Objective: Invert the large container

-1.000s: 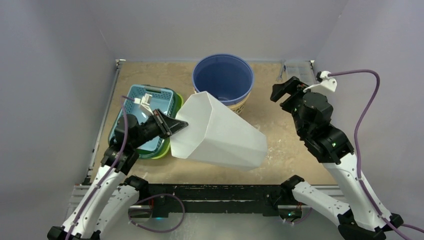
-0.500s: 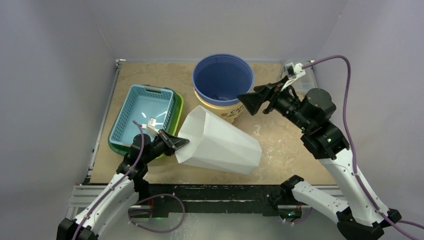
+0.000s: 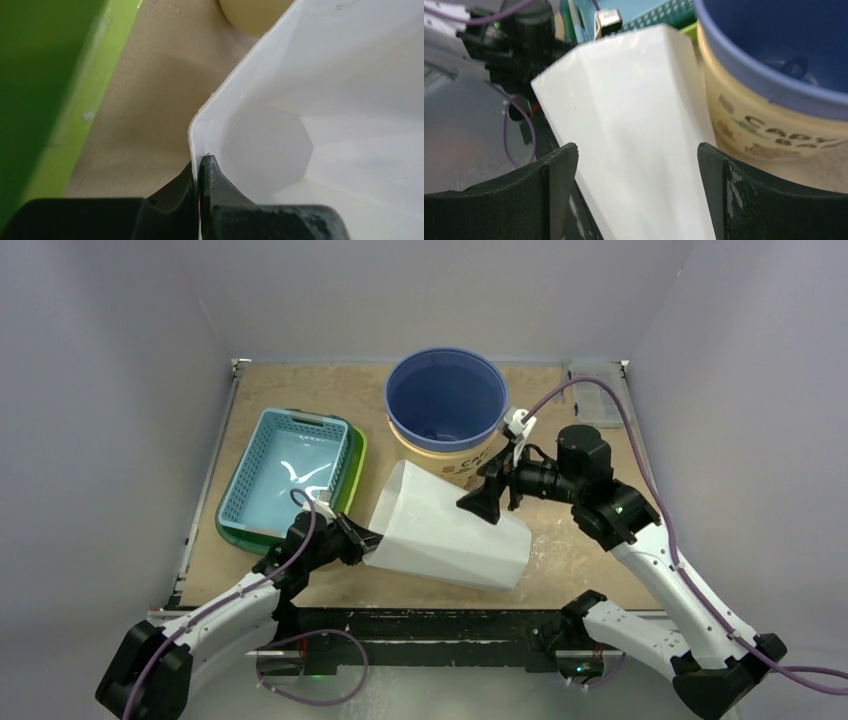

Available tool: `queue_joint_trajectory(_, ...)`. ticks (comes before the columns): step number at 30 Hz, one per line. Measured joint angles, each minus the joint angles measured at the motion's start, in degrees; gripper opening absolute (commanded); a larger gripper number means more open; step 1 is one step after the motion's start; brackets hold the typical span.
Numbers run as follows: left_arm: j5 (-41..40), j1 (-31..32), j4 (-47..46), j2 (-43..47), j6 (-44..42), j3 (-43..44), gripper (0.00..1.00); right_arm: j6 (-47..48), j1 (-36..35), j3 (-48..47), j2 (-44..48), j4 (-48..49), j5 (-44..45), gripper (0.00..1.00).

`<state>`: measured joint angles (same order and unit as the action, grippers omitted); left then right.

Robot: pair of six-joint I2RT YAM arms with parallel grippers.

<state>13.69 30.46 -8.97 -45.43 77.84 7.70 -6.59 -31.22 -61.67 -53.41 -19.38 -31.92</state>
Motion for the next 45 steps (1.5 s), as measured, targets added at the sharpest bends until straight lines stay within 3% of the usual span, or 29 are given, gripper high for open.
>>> queue_joint_trajectory(8, -1.27, 0.13, -3.17, -4.96, -0.68, 0.11, 0.14, 7.91, -5.38, 5.62, 1.20, -1.97, 1.53, 0.93)
queue_joint_trajectory(13, -1.75, 0.35, -3.72, -7.48, -2.03, 1.60, 0.24, 11.26, -12.98, 5.79, -2.71, -2.43, 6.78, 0.98)
queue_joint_trajectory(19, -2.14, 0.48, 0.15, -9.05, -5.11, 4.74, 0.35, 13.70, -16.11, 5.77, -5.25, -1.22, 15.30, 0.99)
queue_joint_trajectory(32, -3.50, 0.85, 12.57, -9.57, -11.54, 12.59, 0.75, 15.63, -20.06, 6.03, -7.32, -0.37, 23.02, 0.99)
queue_joint_trajectory(45, -3.85, 1.42, 25.14, -12.57, -17.00, 20.35, 0.86, 15.67, -20.31, 7.76, -5.81, 0.42, 28.44, 0.99)
